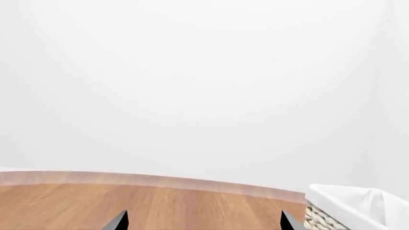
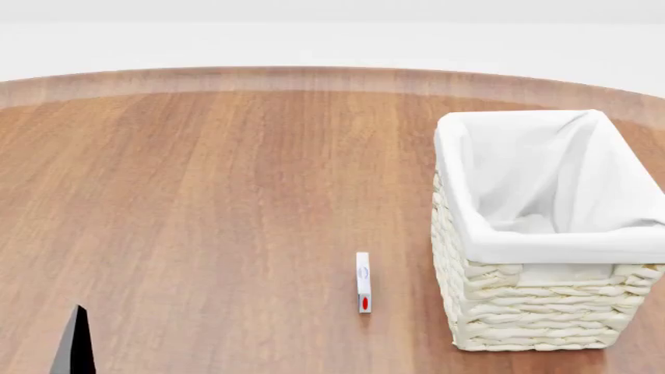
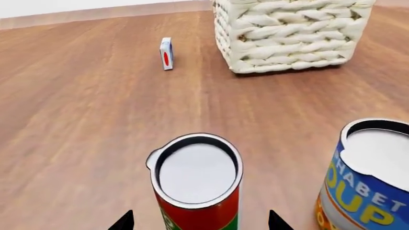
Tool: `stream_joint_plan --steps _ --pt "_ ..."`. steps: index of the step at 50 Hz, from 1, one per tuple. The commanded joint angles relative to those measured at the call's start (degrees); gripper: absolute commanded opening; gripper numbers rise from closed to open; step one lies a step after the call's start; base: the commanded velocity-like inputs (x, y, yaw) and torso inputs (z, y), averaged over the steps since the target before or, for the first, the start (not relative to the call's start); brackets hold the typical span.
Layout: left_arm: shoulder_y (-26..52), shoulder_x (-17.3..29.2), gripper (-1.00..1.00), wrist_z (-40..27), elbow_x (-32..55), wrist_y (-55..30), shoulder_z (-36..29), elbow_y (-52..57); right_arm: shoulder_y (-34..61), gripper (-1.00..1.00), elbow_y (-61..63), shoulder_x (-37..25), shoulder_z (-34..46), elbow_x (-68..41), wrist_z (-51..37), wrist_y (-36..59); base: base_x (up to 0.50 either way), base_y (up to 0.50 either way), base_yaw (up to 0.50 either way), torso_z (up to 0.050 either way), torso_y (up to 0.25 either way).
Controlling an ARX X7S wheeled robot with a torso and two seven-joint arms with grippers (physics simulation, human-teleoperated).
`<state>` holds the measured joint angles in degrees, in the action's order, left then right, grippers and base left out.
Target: Pick up the tomato sauce, and put it in the basket.
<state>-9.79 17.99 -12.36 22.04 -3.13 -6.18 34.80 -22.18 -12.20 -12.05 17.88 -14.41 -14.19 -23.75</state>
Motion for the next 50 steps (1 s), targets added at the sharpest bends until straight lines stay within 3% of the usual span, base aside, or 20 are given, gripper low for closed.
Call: stream_joint_plan --steps 1,34,35,50 --pt "-0.05 0.18 1.0 -0.18 0.03 0.36 -0.13 -0.29 2.55 1.0 -2.72 0.16 0.08 -1.3 0.58 1.03 0.0 0.0 0.0 0.0 0.0" --pt "-0.04 0.84 1.0 -0.49 0.69 1.18 -0.31 -0.86 5.17 1.0 -1.69 -0.81 1.56 -2.79 0.35 6.57 0.0 0.0 0.0 0.0 0.0" --pt "-0.01 0.86 1.0 -0.54 0.68 1.14 -0.35 -0.84 5.18 -1.0 -1.6 -0.84 1.53 -3.07 0.45 6.64 0.0 0.0 0.0 0.0 0.0" --pt "-0.44 0.92 1.0 -0.4 0.32 2.19 -0.79 -1.84 6.27 -1.0 -2.29 -0.86 1.48 -4.53 1.16 6.3 0.0 0.0 0.0 0.0 0.0"
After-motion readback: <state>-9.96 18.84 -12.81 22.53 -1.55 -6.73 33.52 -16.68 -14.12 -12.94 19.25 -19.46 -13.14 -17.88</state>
